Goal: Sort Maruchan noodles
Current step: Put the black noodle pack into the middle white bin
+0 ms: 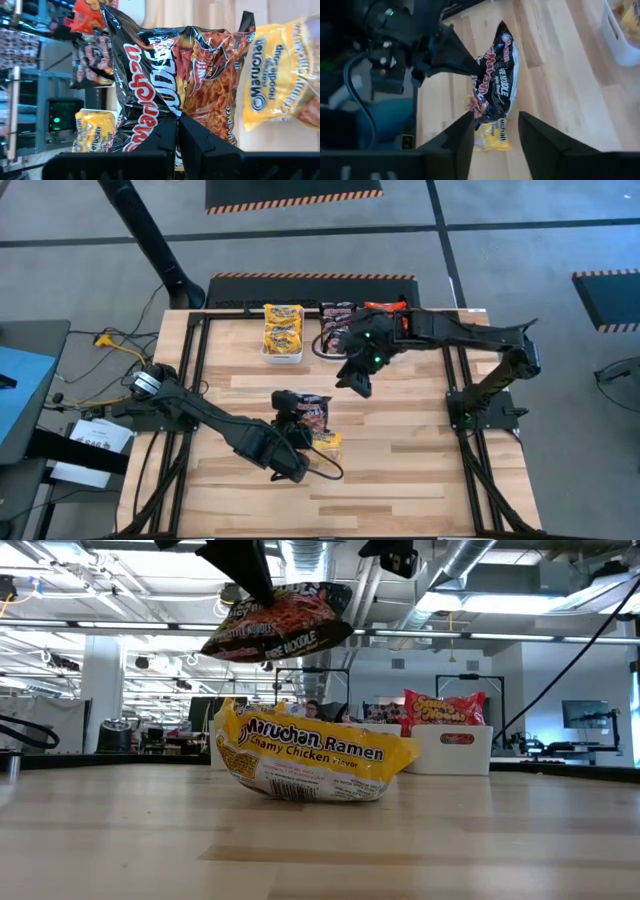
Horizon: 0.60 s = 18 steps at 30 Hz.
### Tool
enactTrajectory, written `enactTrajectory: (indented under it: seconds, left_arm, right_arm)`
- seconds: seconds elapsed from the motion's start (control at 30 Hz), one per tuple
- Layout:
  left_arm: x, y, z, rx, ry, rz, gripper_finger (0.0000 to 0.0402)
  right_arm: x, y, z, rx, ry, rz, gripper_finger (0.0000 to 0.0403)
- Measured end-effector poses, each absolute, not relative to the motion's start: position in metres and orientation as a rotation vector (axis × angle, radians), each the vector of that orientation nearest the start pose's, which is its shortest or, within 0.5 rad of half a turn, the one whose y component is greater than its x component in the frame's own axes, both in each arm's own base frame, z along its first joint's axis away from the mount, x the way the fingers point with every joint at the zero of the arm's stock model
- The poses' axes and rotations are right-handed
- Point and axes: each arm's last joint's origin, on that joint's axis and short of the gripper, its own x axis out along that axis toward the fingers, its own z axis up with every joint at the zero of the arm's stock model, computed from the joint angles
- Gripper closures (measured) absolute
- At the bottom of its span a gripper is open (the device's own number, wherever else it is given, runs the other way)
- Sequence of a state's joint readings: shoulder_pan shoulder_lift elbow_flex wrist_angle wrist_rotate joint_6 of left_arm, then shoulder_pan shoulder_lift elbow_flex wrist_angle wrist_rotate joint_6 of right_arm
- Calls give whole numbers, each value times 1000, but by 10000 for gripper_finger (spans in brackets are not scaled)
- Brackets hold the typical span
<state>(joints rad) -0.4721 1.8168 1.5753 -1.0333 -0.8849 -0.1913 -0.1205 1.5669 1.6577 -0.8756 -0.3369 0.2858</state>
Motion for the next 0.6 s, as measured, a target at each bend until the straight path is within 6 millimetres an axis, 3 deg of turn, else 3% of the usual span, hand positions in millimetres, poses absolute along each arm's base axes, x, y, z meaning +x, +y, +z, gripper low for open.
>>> enactTrajectory:
  seconds: [0.23, 0.6]
  left_arm:
    - [335, -144, 280, 672, 889, 504, 401]
    - [342, -147, 283, 675, 833, 494, 401]
  right_arm:
    - [324, -46, 374, 575, 839, 5, 177]
    - [347, -43, 342, 712, 986, 89, 172]
